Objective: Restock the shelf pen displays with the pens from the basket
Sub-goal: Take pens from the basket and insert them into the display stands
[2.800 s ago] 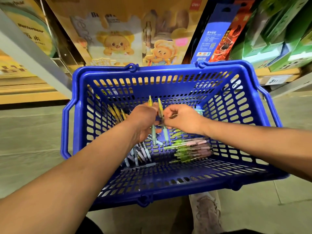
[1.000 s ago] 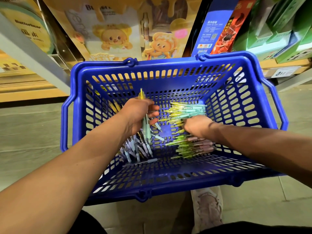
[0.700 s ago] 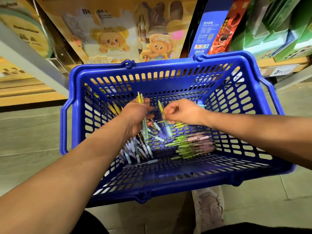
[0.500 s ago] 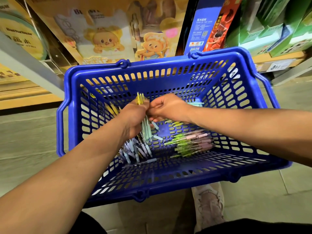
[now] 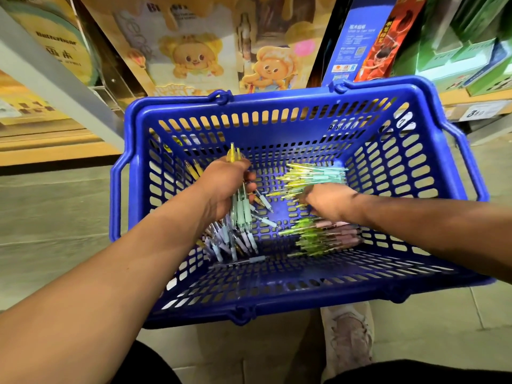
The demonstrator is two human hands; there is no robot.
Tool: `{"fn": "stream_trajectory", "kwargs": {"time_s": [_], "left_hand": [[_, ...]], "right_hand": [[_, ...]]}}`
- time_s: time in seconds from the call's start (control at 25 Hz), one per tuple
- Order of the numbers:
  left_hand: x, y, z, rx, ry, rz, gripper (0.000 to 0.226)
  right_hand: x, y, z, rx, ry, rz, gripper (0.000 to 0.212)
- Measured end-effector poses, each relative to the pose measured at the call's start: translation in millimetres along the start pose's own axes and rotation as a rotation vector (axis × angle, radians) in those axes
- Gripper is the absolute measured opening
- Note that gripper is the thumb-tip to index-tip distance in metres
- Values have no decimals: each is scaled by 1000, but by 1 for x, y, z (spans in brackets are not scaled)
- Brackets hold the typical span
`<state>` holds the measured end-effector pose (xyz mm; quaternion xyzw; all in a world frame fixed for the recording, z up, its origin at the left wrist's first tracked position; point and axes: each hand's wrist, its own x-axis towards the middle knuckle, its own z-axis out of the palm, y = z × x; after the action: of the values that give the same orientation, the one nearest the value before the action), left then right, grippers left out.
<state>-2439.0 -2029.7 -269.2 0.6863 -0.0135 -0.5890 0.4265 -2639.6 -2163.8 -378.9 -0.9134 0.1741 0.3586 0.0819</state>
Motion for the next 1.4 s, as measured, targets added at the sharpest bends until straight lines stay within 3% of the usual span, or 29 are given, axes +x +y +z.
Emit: {"fn": "stream_trajectory", "kwargs": {"time_s": [0.12, 0.28, 0.44, 0.56, 0.68, 0.84, 1.0, 1.08, 1.16, 1.32, 1.4], "left_hand": [[1, -1, 3, 26, -29, -11, 17], [2, -2, 5, 15, -37, -8, 11], [4, -1, 5, -38, -23, -41, 20], [6, -4, 7, -8, 5, -46, 26], [8, -5, 8, 4, 15, -57, 31], [9, -7, 13, -15, -3, -47, 31], [11, -7, 9, 15, 41, -27, 38], [13, -6, 8, 42, 69, -13, 43], [12, -5, 9, 25, 73, 3, 36], [8, 0, 6, -38, 36, -8, 24], [8, 2, 6, -37, 14, -30, 21]], "right_hand": [[2, -1, 12, -174, -17, -14, 57], [7, 2, 3, -96, -17, -11, 39], [12, 3, -25, 416, 151, 45, 10], [11, -10, -52, 950, 198, 78, 6], [10, -31, -80, 1338, 206, 23, 10], [11, -49, -87, 1577, 206, 28, 15], [10, -38, -81, 1793, 10, -139, 24], [11, -25, -73, 1510, 76, -64, 17], [10, -10, -56, 1000, 108, 41, 14], [2, 14, -8, 256, -57, 75, 23], [-2, 18, 6, 37, -110, 47, 30]]}}
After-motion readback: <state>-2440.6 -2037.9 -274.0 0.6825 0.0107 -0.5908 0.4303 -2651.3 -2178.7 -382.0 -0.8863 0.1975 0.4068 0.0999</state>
